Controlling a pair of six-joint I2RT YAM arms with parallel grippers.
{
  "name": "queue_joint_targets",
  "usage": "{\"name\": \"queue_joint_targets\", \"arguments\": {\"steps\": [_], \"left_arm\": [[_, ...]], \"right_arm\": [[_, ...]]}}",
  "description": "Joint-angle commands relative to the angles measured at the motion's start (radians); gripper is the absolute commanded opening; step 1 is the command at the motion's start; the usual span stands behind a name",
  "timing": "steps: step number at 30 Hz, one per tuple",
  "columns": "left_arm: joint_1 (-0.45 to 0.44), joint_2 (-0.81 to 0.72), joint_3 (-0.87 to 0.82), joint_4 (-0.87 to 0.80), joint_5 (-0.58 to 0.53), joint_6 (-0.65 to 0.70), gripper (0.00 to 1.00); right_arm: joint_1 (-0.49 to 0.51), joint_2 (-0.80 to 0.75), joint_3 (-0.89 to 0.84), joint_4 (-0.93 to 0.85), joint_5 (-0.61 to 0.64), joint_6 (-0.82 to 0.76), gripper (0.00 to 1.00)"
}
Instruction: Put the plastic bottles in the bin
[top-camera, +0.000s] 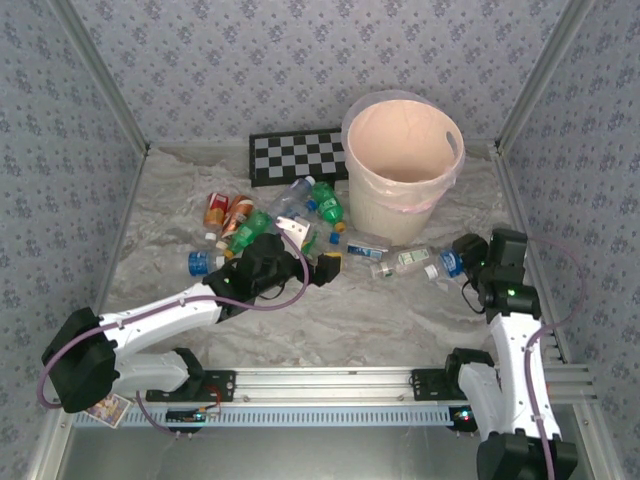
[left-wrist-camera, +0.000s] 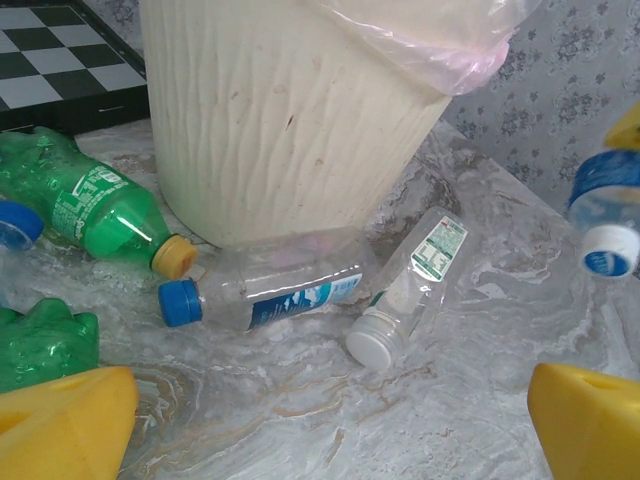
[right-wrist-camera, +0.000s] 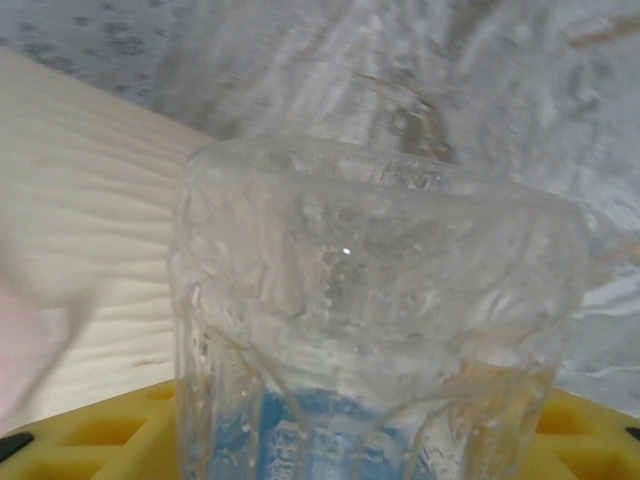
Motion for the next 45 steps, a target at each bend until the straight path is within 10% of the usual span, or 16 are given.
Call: {"name": "queue_joint_targets", "arguments": {"steps": [1,15,24,35,45], "left_arm": [[-0.001,-0.014,-0.009,0.041,-0.021,0.015,1.00],[-0.001,-0.032,-0.015,0.046,-0.024,0.012,1.00],[-0.002,-0.041,-0.011,0.039,-0.008,0.021,1.00],[-0.006,-0.044,-0.006,0.033,0.001,0.027,1.00],[-0.017,-0.057,-0.008,0.032,-0.004,0.034,1.00]], "right_arm": [[0.035,-0.024,0.103,-0.038,-0.009,-0.074,0.59],[0.219,0.123,0.490,0.057,0.012,-0.188,0.57],[0.461,0.433,0.832,0.072,0.267,-0.361,0.59],[0.501,0.687,1.024,0.131,0.656,-0.689,0.57],[0.499,0.795,1.043,0.159,0.727,-0.793,0.57]]}}
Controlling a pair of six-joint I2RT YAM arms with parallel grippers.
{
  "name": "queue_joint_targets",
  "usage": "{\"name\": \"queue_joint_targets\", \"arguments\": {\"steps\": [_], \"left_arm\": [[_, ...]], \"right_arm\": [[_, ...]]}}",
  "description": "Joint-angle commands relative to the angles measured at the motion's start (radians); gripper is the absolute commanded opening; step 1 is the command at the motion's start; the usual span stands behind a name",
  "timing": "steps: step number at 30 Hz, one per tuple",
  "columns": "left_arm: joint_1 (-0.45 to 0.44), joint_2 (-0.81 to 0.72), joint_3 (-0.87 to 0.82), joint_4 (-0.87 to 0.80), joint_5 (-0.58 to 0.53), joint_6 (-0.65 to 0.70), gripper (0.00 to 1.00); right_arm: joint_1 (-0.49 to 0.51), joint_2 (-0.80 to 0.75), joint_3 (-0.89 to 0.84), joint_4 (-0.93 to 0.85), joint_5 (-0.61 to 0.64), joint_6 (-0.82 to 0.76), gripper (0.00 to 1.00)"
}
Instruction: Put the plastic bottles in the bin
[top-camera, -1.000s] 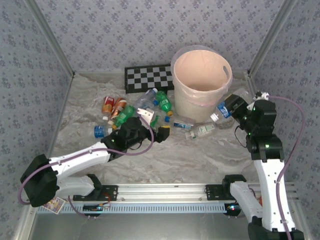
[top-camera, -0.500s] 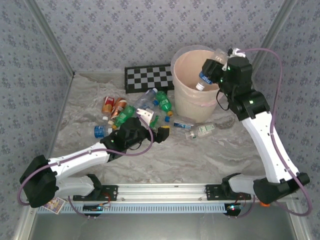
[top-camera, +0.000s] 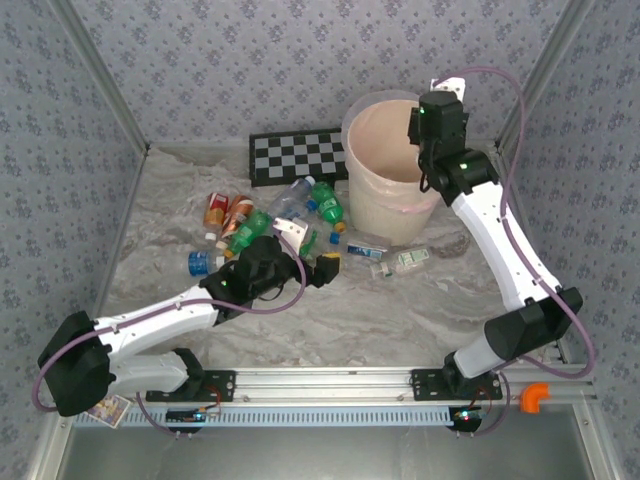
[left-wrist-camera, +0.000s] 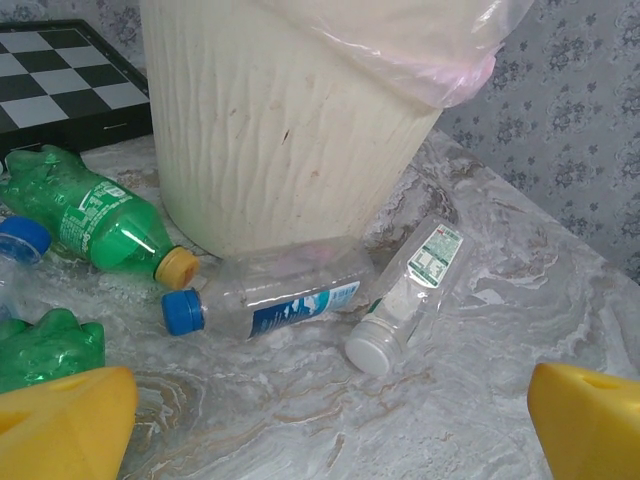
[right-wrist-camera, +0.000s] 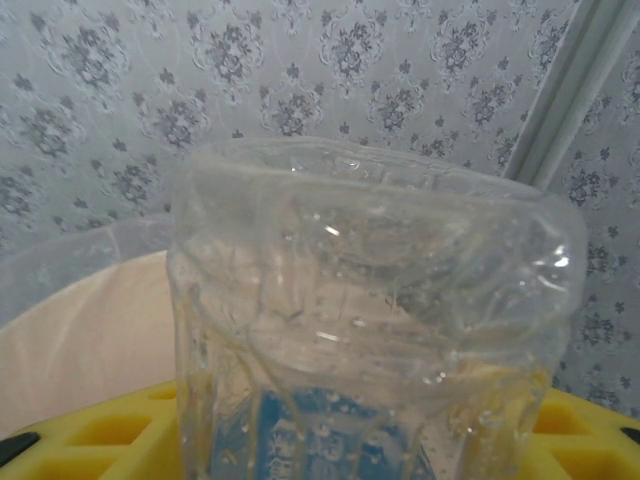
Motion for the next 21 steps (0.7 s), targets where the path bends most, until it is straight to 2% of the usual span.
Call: {"name": "queue_joint_targets", "arguments": {"steps": [1,4,6,7,8,15,21], "left_arm": [[-0.005,-0.025,0.005,0.025,0.012,0.018,1.00],[-0.007,-0.027,0.004,0.025,0.012,0.021,1.00],[-0.006,-0.027,0.005,0.023,0.009,0.022,1.00],[-0.008,-0.025,0.004,0.024,0.009,0.023,1.00],[-0.008,-0.025,0.004,0.024,0.009,0.024,1.00],[-0.009,-0.022,0.006,0.026,0.009,0.024,1.00],[-0.009,-0.012,0.007,0.029,0.006,0.024,1.00]], "right_arm": [[0.003,-0.002,0.031,0.030,0.052,-0.043,0.57],[0.009,0.003,0.030,0.025,0.046,-0.039,0.60],[0.016,0.006,0.033,0.018,0.035,-0.043,0.70],[0.020,0.005,0.035,0.012,0.034,-0.043,0.82],[0.029,0.005,0.038,0.006,0.038,-0.045,1.00],[0.084,-0.036,0.003,-0.009,0.090,-0.050,0.99],[0.095,-0.159,-0.136,-0.003,0.072,0.035,0.99]]}}
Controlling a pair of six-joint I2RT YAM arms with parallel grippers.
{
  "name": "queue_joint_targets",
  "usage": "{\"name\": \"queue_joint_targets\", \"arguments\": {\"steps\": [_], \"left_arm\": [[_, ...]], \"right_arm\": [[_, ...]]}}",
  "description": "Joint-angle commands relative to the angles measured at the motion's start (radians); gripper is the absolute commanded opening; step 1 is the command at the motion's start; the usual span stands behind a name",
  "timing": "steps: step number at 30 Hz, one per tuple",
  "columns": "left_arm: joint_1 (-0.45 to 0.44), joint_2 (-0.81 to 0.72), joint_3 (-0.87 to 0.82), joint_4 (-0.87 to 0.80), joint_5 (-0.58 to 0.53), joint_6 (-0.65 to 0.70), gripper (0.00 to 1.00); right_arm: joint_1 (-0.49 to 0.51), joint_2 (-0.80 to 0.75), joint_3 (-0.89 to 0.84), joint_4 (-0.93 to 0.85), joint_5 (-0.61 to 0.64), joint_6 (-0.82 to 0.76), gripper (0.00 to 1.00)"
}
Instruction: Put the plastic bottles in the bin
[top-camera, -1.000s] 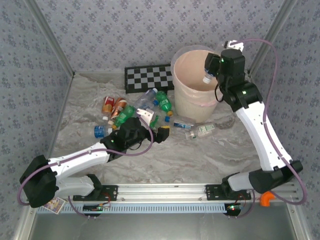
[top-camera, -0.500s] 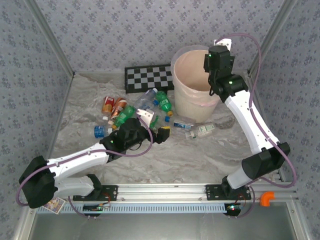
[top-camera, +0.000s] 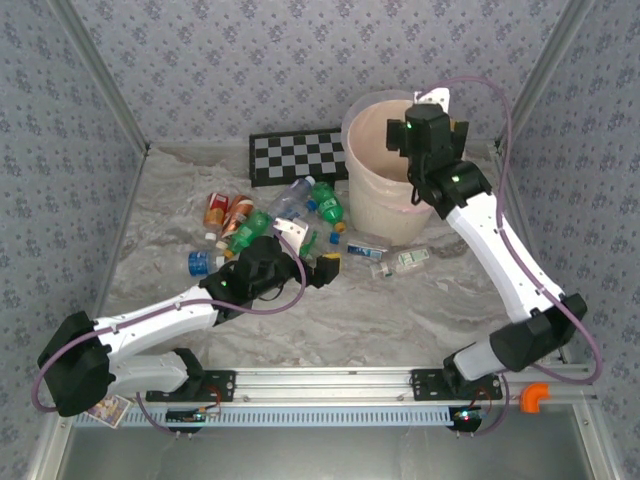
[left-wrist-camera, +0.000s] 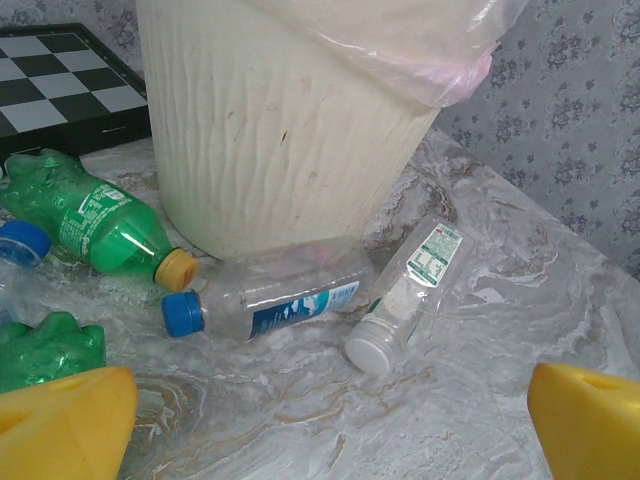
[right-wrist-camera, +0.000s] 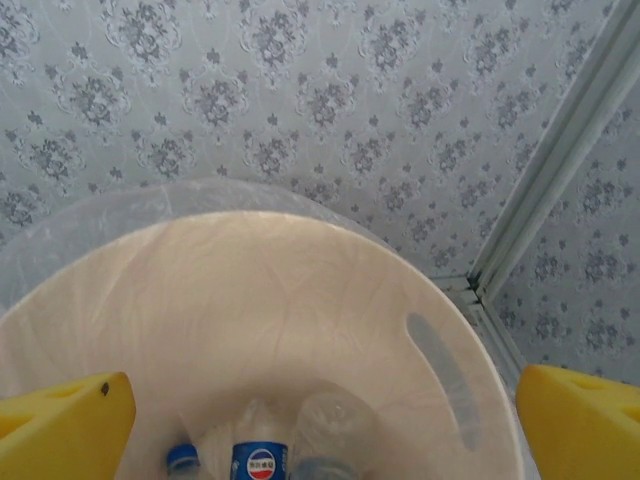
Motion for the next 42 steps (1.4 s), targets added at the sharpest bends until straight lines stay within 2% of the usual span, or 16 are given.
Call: {"name": "queue_joint_targets", "arguments": {"steps": [1,14,18,23,34,42], "left_arm": [[-0.007,-0.007,0.007,0.029,0.007,0.014,1.00],[-0.007,0.025,0.009,0.038,0.009,0.006,1.00],[-0.007,0.035,0.013,0.038,0.009,0.004,1.00],[-0.007,0.038,0.012,0.041,0.008,0.001,1.00],[-0.007,0.055,0.015,0.041,0.001,0.006,1.00],[-0.008,0.051,0.016,0.035,-0.005,0.010,1.00]], "right_arm": [[0.009,-0.100,-0.072,-0.006,0.022,0.068,0.99],[0.020,-0.461,-0.484,-0.104,0.036,0.309,0.99],[0.019,-0.549,-0.585,-0.196,0.044,0.399,1.00],[0.016,-0.641,-0.738,-0.223,0.021,0.494,0.99],[-0.024,-0.570,-0.920,-0.155,-0.135,0.702,0.99],[-0.133,-0.428,-1.004,0.031,-0.414,0.821,0.99]]}}
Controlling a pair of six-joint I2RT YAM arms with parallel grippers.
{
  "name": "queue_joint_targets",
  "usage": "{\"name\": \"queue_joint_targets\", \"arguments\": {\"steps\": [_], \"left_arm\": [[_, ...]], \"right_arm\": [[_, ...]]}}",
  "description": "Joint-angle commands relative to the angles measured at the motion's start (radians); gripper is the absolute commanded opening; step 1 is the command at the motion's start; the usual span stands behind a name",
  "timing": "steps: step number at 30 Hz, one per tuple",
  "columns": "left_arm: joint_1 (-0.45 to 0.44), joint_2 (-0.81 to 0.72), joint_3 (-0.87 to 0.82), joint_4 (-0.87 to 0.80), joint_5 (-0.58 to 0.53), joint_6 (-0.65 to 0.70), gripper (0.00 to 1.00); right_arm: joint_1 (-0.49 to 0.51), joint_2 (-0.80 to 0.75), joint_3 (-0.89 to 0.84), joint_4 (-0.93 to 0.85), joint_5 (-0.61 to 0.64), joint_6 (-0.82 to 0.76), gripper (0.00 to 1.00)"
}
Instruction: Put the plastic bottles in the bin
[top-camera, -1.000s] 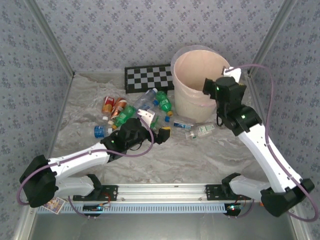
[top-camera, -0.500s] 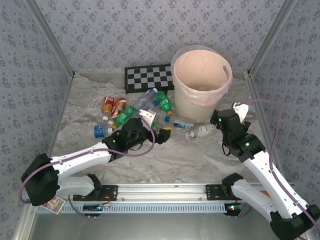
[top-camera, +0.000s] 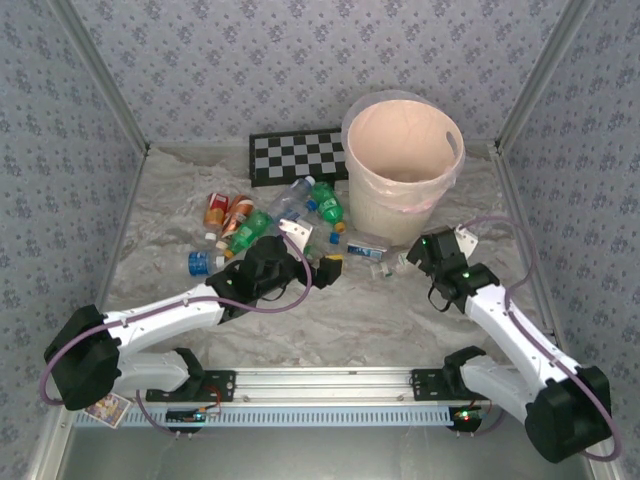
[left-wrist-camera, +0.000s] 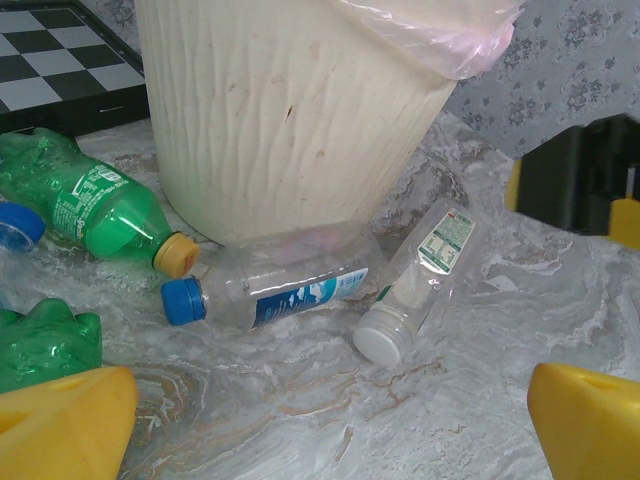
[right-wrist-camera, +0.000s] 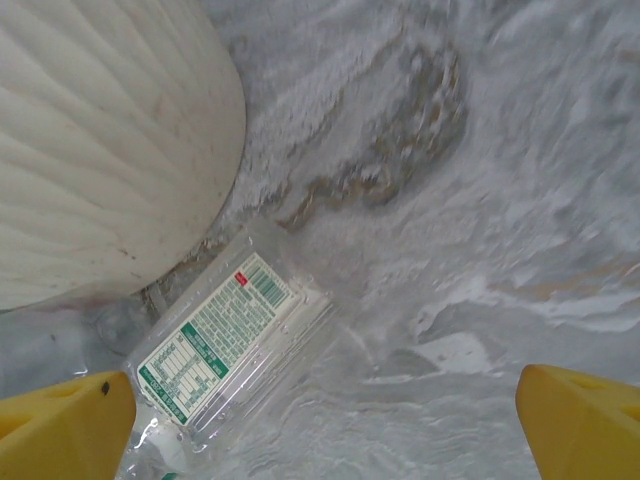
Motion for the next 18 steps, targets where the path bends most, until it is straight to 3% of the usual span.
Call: {"name": "queue_joint_targets", "arguments": {"steps": [1,18], "left_arm": [[-0.006,0.000,0.015,0.018,-0.004,0.011,1.00],[-0.007,-0.015,0.014,0.017,0.004,0.006,1.00]], "right_arm": [[-0.037,0.039,-0.033,0.118,-0.148,0.101,1.00],[-0.130,0.259,-0.047,0.296,-0.294,0.198,0.96]]}}
